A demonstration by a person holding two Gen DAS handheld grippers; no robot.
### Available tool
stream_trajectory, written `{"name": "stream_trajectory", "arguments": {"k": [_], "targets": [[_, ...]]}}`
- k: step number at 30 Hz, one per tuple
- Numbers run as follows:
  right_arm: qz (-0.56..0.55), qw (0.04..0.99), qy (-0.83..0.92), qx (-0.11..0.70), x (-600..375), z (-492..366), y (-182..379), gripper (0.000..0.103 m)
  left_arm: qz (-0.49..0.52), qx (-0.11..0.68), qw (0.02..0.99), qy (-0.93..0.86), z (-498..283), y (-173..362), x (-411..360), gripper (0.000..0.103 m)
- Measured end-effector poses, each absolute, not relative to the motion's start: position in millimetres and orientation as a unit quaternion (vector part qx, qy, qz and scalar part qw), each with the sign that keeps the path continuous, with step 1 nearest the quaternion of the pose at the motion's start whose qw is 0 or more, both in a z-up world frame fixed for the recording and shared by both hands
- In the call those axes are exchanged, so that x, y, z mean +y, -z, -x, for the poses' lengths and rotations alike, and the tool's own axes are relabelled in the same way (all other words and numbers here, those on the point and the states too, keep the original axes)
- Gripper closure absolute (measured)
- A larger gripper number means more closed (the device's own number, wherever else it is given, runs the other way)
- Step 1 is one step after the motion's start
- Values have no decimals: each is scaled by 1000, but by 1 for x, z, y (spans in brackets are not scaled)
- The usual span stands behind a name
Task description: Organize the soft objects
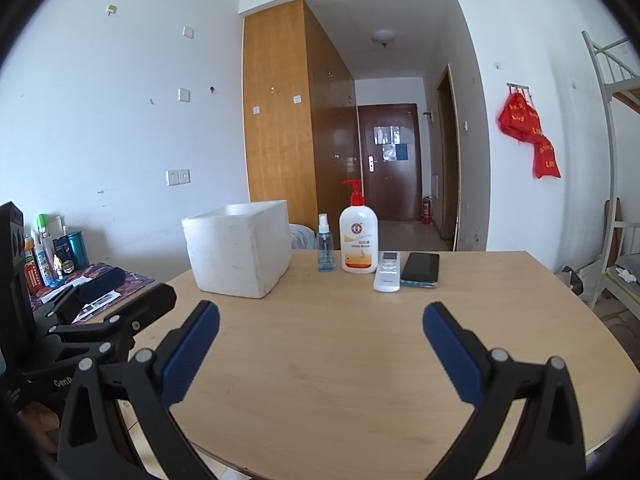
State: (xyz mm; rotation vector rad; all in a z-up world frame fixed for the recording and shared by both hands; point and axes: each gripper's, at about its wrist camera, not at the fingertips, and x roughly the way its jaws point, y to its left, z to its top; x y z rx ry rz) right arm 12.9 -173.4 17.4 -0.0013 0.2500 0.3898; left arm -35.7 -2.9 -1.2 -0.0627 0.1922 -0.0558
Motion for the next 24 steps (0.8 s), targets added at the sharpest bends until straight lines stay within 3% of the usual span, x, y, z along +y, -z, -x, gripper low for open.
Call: {"name": "stream_trajectory", "arguments": {"k": [24], "targets": [[2,972,-198,127,-170,-14,-17,0,29,97,995,16,39,2,0,0]]}}
